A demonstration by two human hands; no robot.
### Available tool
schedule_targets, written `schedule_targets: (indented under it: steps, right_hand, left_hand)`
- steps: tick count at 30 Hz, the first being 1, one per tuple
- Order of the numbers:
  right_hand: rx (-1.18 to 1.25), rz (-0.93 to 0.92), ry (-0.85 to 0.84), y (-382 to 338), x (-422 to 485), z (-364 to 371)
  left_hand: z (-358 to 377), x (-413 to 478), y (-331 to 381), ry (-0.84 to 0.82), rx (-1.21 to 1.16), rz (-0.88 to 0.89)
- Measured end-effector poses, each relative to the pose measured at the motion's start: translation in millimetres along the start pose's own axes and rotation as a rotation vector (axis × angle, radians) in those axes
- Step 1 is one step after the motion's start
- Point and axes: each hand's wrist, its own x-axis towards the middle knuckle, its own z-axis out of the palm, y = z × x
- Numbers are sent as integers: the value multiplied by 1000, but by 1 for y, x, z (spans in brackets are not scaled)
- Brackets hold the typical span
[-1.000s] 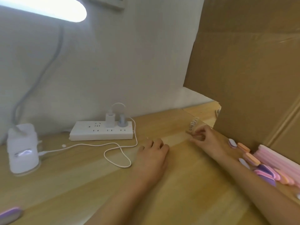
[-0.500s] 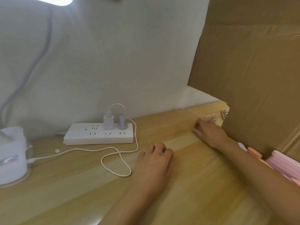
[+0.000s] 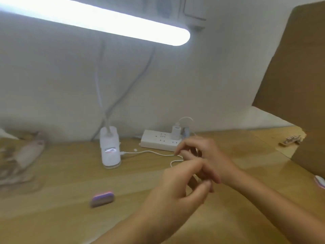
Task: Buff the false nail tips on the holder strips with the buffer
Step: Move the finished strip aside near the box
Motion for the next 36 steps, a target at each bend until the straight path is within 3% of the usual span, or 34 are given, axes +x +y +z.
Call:
schedule_targets:
  steps: [4, 9, 12, 15, 21, 28, 33, 36]
  right_hand:
    - [39, -205, -243, -96, 22, 51]
    - [-30, -252, -432, -164, 71, 134]
    - [-127, -145, -488, -183, 100, 178]
    - [-137, 19, -554, -189, 120, 213]
    - [34, 92, -473, -187, 136, 240]
    - [-45, 81, -515, -168, 103, 211]
    - [58, 57, -357, -172, 72, 201]
    - [35, -12, -349, -176, 48, 195]
  left_hand:
    - [-119, -101, 16, 185, 296, -133]
    - [-236, -206, -15, 530, 669, -580]
    - [-272, -235, -48, 477, 804, -891]
    - [-288, -235, -76, 363, 907, -1019]
    - [-303, -207, -95, 325, 750, -897]
    - [-269, -215, -91, 301, 617, -765]
    - [-248, -218, -71, 438, 576, -727]
    - [-234, -232, -54, 463, 522, -713]
